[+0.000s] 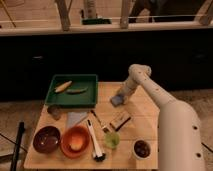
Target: Place sponge in purple bowl
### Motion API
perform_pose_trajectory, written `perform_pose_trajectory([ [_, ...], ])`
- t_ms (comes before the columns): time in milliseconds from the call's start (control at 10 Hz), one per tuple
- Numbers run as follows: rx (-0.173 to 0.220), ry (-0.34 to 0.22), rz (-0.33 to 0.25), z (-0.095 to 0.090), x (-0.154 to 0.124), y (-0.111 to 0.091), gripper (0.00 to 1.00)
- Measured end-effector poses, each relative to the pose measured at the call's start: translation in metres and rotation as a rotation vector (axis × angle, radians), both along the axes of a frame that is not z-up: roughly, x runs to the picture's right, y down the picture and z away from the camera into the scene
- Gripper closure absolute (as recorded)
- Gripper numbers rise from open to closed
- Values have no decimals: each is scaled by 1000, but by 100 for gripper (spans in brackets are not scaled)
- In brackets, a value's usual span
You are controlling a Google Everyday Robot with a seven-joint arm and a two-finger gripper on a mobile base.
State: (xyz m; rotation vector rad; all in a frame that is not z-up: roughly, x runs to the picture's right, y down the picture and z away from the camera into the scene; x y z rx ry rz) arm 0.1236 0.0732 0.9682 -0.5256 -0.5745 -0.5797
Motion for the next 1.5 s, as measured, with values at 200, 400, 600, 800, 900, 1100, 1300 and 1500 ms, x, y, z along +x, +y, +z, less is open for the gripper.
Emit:
perform_pose_trajectory([
  [200, 0, 1, -2, -1, 1, -1, 96],
  [400, 17, 17, -19, -6, 3, -3, 100],
  [600, 48, 36, -25, -23, 8, -14, 100],
  [800, 92, 49, -47, -45, 3, -28, 100],
  [900, 106, 50, -52, -51, 2, -32, 100],
  [1100, 137, 43, -64, -65, -2, -39, 100],
  [1300, 165, 11, -78, -79, -14, -44, 100],
  [1500, 200, -26, -90, -99, -35, -47, 100],
])
